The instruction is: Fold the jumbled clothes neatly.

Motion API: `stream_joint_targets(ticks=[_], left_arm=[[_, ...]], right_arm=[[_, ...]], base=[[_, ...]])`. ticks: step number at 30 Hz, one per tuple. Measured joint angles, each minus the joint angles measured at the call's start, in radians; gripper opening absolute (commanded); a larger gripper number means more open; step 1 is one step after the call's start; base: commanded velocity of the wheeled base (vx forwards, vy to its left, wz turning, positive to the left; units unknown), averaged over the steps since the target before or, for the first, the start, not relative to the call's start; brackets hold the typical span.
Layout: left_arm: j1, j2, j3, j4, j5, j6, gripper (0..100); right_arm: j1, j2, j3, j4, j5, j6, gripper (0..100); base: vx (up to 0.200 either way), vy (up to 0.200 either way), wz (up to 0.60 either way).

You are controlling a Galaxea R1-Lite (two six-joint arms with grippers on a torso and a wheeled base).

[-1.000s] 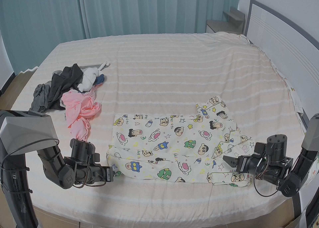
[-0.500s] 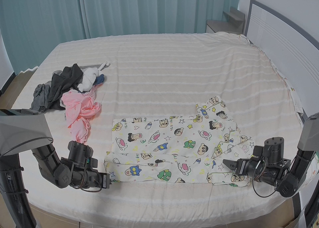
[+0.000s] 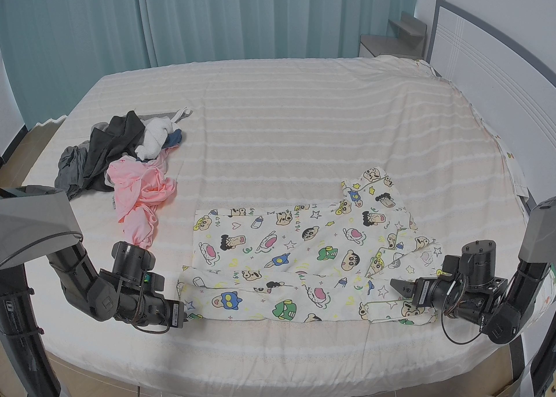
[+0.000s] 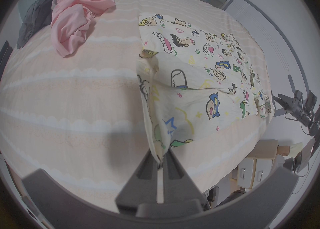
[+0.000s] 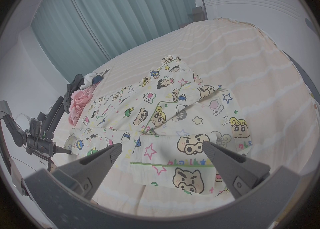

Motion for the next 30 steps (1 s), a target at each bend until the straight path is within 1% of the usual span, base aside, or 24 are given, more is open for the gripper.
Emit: stream_joint_targets(ticks=[4,5,15,18,20,25,27,30], left_arm=[[0.002,-0.003,-0.002,0.0,-0.001,-0.001,0],[0.002,-0.003,-0.003,0.0,-0.001,-0.002,100],[0.0,-0.004,0.005,-0.012,-0.002,-0.004,100],[0.001,-0.014,0.015,-0.022,-0.003,-0.038,100],[0.0,-0.028,0.021,-0.024,-0.01,-0.093,100],[-0.016,-0.11,0.039,-0.018,-0.047,-0.33,100],[-0.024,-0.156,0.054,-0.001,-0.053,-0.382,100],[-0.037,-0.224,0.079,0.059,-0.047,-0.424,100]], right_arm=[[-0.004,-0.001,-0.001,0.0,0.001,0.0,100],[-0.004,-0.001,-0.001,0.0,0.001,0.0,100],[-0.017,-0.012,-0.002,-0.008,0.01,0.001,100],[-0.028,-0.025,0.012,-0.013,0.023,0.005,100],[-0.034,-0.033,0.023,-0.014,0.031,0.01,100],[-0.056,-0.058,0.059,-0.016,0.056,0.028,100],[-0.07,-0.065,0.076,-0.017,0.064,0.034,100],[-0.091,-0.076,0.105,-0.019,0.075,0.043,100]], base=[[0.0,0.0,0.0],[0.0,0.0,0.0],[0.0,0.0,0.0],[0.0,0.0,0.0],[0.0,0.0,0.0],[0.0,0.0,0.0],[0.0,0.0,0.0],[0.0,0.0,0.0]])
